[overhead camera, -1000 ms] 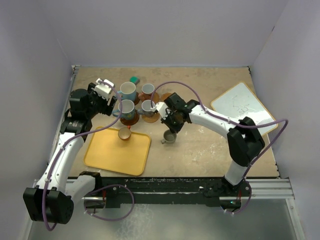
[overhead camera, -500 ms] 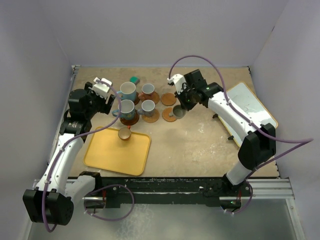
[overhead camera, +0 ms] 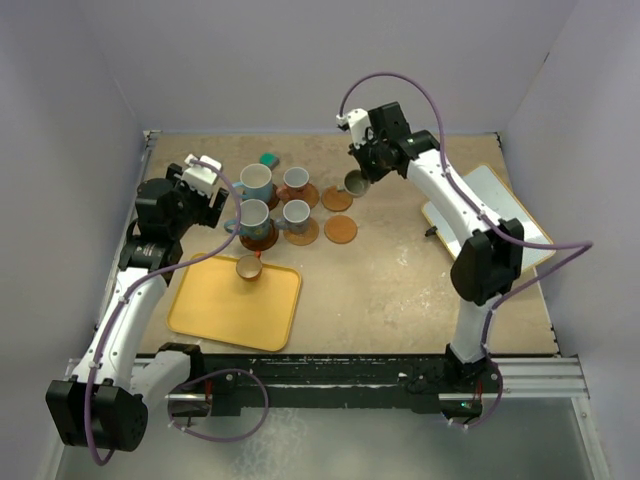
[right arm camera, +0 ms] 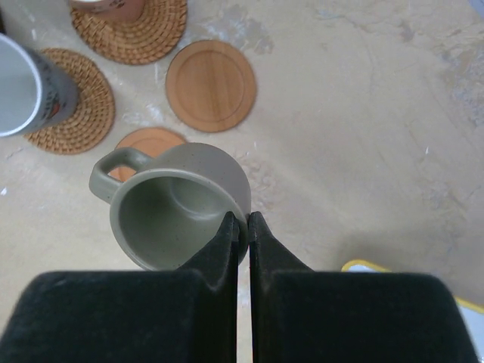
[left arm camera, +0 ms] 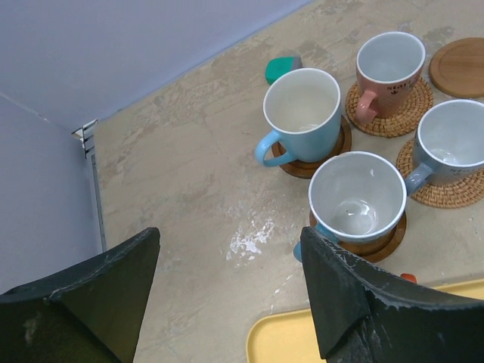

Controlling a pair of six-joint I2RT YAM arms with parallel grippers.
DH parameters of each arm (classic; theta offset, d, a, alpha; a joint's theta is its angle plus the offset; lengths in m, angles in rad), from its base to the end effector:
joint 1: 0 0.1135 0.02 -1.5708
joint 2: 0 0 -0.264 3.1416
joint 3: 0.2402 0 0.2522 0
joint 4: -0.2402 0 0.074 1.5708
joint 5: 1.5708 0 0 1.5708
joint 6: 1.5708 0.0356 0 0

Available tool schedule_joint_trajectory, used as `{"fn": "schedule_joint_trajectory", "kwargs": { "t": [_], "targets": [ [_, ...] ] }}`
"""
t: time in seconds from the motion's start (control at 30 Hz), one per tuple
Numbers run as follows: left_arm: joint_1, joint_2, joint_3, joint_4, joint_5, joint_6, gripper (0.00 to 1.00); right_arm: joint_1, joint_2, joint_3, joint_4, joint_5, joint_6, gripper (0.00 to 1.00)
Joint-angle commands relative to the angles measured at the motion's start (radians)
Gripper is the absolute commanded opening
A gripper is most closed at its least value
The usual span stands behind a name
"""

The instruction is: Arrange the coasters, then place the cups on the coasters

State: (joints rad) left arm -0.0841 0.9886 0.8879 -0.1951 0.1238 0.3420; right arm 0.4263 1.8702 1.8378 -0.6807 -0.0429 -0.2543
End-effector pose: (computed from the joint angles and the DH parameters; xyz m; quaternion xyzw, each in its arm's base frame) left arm 0.2280 -0.0236 0.3372 0.2056 0.7761 0.0271 0.5955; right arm 0.3886 0.1782 0.3461 -0.3119 0.8541 0.0551 0.4125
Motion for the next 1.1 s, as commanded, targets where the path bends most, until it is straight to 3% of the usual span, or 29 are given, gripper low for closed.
{"fn": "schedule_joint_trajectory", "kwargs": {
  "t": [0.0, 0.47, 1.07],
  "targets": [
    [0.009, -0.018, -0.001, 0.054, 0.013, 0.001, 0.72, -0.018, 0.079, 0.151, -0.017, 0.022, 0.006, 0.00],
    [0.009, -0.004, -0.005, 0.052, 0.030, 0.014, 0.72, -0.029, 0.467, 0.612, -0.166, -0.032, -0.008, 0.00],
    [0.009, -0.002, -0.011, 0.048, 0.065, 0.024, 0.72, -0.029, 0.567, 0.618, -0.162, -0.095, 0.003, 0.00]
  ]
}}
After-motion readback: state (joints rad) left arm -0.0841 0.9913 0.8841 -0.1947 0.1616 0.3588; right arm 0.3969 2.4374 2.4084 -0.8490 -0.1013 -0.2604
